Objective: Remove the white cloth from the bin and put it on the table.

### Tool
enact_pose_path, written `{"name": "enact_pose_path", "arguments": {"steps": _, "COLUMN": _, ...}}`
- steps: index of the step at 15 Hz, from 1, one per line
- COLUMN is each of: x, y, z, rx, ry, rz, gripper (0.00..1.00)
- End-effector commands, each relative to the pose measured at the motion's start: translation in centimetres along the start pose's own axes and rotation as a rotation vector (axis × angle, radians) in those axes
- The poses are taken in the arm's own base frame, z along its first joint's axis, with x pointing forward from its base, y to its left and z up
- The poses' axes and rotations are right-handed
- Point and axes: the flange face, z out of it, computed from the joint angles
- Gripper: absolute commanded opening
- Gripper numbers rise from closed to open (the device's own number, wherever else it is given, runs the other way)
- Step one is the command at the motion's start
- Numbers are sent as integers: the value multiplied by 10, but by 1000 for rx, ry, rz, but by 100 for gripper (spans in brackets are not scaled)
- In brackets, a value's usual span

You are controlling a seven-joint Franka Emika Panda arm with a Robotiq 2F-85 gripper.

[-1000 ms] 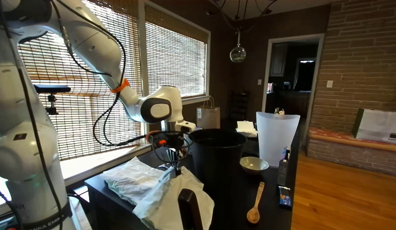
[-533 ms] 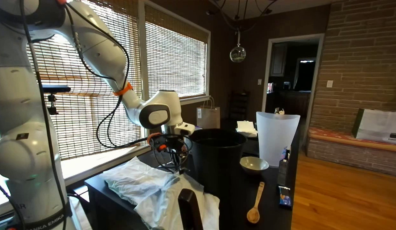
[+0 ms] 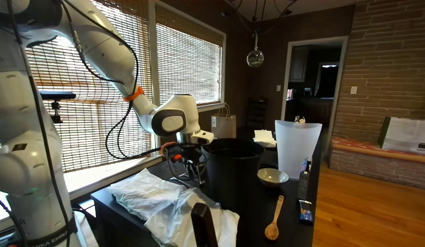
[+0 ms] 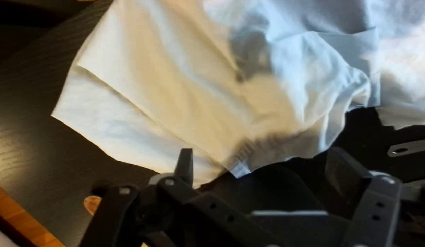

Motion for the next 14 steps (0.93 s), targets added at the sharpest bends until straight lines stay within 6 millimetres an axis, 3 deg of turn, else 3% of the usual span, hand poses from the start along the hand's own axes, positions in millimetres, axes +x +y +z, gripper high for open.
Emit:
{"name": "enact_pose_path", "arguments": {"steps": 1, "x": -7, "y": 31, "z": 18, "rx": -66, "ry": -15, "rz": 27, "gripper": 75}}
{"name": "enact_pose_path", "arguments": {"steps": 2, "x": -8, "y": 38, "z": 22, "rx": -81, "ry": -23, "rz": 33, "gripper": 71}}
{"name": "enact_pose_path", "arguments": {"steps": 7, "x": -24, "y": 71, "z": 51, "rx": -157, "ry": -21, "rz": 49, "gripper": 35}}
{"name": "enact_pose_path", "arguments": {"steps": 11, "x": -31, "y": 81, "z": 73, "rx": -160, "ry": 9, "rz": 62, "gripper": 7}}
{"name": "enact_pose_path", "arguments": {"steps": 14, "x": -33, "y": 83, "z": 90, "rx": -129, "ry": 51, "rz": 96, "gripper": 0}}
